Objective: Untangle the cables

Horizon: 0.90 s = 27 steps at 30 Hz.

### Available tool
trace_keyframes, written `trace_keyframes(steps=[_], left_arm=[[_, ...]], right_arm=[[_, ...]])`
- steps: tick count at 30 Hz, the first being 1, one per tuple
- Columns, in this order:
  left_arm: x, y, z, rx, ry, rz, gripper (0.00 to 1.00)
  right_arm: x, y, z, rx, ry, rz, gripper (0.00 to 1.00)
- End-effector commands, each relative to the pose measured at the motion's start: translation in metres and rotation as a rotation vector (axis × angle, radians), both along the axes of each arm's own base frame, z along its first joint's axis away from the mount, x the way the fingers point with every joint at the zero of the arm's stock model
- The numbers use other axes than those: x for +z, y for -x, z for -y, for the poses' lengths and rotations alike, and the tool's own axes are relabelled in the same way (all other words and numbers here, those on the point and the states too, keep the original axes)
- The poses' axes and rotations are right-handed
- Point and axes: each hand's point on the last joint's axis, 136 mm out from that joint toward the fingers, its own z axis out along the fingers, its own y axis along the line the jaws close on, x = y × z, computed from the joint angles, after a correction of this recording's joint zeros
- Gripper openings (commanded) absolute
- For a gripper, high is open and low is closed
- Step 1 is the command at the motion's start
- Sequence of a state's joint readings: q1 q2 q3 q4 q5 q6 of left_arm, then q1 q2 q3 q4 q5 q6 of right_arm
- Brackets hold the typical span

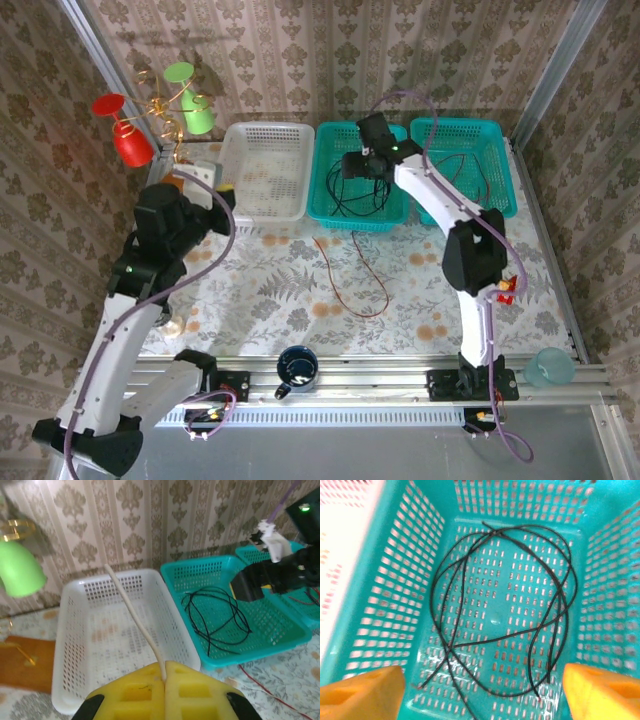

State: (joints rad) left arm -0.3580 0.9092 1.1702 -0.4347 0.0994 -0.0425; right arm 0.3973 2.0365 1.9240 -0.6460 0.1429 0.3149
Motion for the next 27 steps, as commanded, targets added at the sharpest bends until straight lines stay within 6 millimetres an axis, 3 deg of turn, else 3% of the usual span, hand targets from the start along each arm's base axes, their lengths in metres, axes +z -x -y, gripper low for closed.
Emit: trace_keyframes(steps=[1,5,9,20,27], left_arm=[[0.034,-0.005,0.003,-0.019,-0.053,0.076,0.00],[0.071,-0.020,0.009,-0.029,-0.082,0.148,0.00],[0.108,-0.036,0.015,-0.029,-0.098,0.236,0.00],[0.193,-0.086,0.031,-0.009,-0.159,0.450,0.00],[0.259,-0.097,0.030,0.051,-0.137,0.645,0.00]], right_arm=[[0.036,0.019,0.004,0.021,-0.048,0.064,0.92],[0.059,0.042,0.011,0.021,-0.088,0.111,0.97],[0.070,0.064,0.016,0.020,-0.140,0.146,1.00],[0.054,0.109,0.036,-0.018,-0.172,0.129,1.00],[0.047,0.120,0.047,-0.040,-0.167,0.122,1.00]])
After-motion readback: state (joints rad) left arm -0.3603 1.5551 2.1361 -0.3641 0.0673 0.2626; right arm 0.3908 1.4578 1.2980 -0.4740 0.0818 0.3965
